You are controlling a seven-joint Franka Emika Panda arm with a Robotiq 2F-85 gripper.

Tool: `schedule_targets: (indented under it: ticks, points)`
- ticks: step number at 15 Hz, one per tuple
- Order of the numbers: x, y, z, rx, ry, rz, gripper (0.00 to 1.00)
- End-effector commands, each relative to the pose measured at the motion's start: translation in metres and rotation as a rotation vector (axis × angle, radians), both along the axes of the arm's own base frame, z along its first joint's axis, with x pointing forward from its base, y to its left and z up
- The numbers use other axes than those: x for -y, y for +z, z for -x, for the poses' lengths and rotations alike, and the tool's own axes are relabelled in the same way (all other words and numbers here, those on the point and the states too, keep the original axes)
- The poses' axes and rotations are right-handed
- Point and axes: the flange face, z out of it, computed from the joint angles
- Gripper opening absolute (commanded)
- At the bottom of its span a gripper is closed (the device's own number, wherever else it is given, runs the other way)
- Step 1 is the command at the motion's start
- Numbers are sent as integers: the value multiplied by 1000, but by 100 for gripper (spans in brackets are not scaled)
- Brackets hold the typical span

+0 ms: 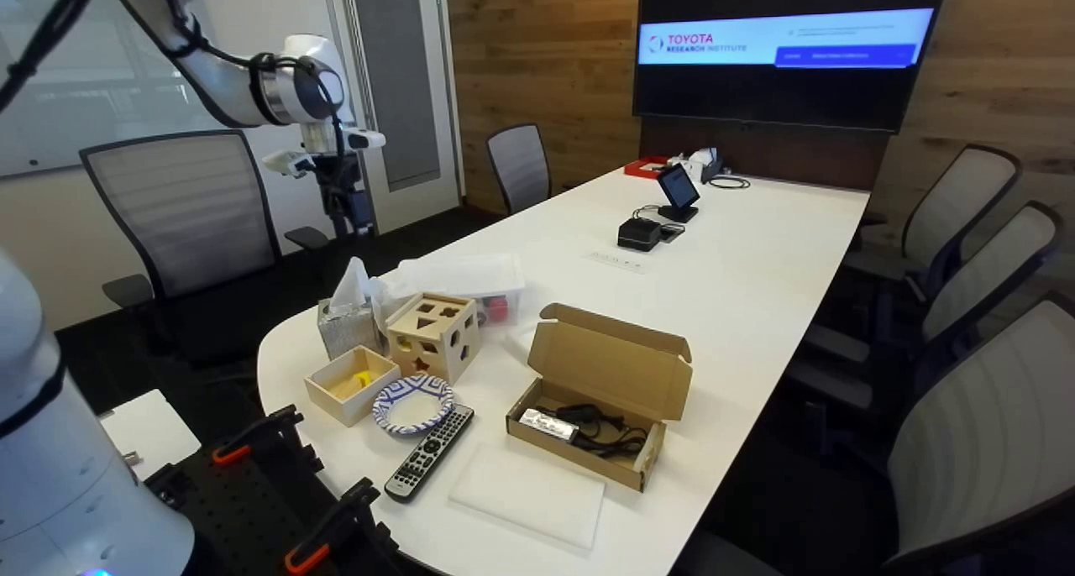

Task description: Wipe the bowl with the tissue

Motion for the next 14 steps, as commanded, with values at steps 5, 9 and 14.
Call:
schedule_targets:
  ticks: [5,9,14]
  points:
    - [-52,-73,-47,38,-12,-67,100]
    - [-68,-89,-47,-1,-11,-69,100]
    - [-74,-100,-40,-31,-39,-87,66]
